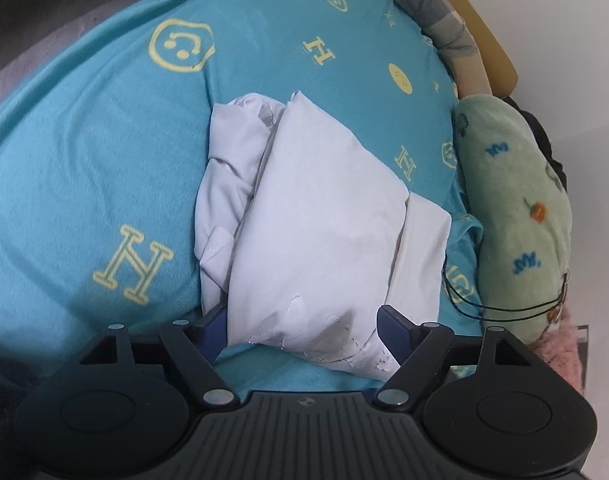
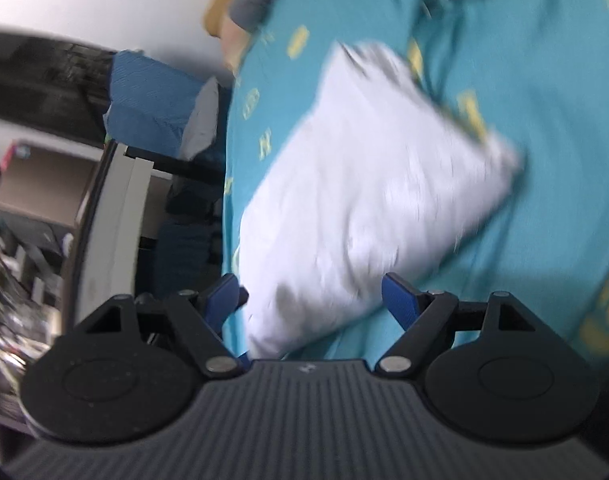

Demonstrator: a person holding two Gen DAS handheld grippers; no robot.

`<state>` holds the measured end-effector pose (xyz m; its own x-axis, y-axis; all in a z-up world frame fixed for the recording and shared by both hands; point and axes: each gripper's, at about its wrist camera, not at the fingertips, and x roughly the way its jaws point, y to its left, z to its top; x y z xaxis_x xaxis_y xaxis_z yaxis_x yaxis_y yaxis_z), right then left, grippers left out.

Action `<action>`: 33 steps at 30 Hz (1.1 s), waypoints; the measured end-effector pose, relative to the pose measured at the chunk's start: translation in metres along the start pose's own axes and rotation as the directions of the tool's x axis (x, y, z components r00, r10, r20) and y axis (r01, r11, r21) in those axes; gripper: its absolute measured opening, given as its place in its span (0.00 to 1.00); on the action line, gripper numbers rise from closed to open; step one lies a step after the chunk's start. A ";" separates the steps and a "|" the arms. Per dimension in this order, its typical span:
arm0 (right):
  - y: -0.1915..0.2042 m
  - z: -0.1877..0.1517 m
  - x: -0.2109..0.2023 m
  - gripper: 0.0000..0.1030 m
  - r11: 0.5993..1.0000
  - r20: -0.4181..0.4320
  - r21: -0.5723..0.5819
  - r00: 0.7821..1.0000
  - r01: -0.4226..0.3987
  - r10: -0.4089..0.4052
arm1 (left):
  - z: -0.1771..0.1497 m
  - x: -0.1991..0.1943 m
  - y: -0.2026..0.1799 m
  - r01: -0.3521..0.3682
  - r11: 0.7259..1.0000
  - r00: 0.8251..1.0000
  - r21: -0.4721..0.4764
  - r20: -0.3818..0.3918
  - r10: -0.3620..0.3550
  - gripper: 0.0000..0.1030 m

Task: Fold clothes

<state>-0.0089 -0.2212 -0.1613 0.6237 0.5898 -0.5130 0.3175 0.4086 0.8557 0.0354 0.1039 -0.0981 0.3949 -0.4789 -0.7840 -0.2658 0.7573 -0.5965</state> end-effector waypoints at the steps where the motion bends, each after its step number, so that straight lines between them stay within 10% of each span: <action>1: -0.006 0.000 0.003 0.79 0.999 -0.009 0.042 1.000 -0.008 0.009 | 0.000 -0.002 0.002 0.011 1.000 1.000 -0.017 -0.001 -0.011 0.77; 16: -0.045 0.011 0.001 0.66 0.968 0.185 0.251 0.981 0.014 -0.062 | -0.024 -0.005 -0.055 0.109 0.986 0.994 0.125 0.002 -0.110 0.79; 22: -0.052 0.019 -0.006 0.20 0.964 0.196 0.267 0.980 -0.018 -0.036 | -0.033 0.079 -0.021 0.162 0.973 0.955 -0.161 -0.224 -0.196 0.75; 33: -0.024 0.031 -0.035 0.10 0.983 0.297 0.137 0.952 -0.124 0.079 | -0.026 0.063 0.003 0.270 0.905 0.960 -0.328 0.012 -0.281 0.61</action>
<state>-0.0159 -0.2733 -0.1617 0.8306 0.3869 -0.4006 0.3323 0.2330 0.9139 0.0362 0.0649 -0.1537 0.4645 -0.6672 -0.5823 -0.4229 0.4106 -0.8078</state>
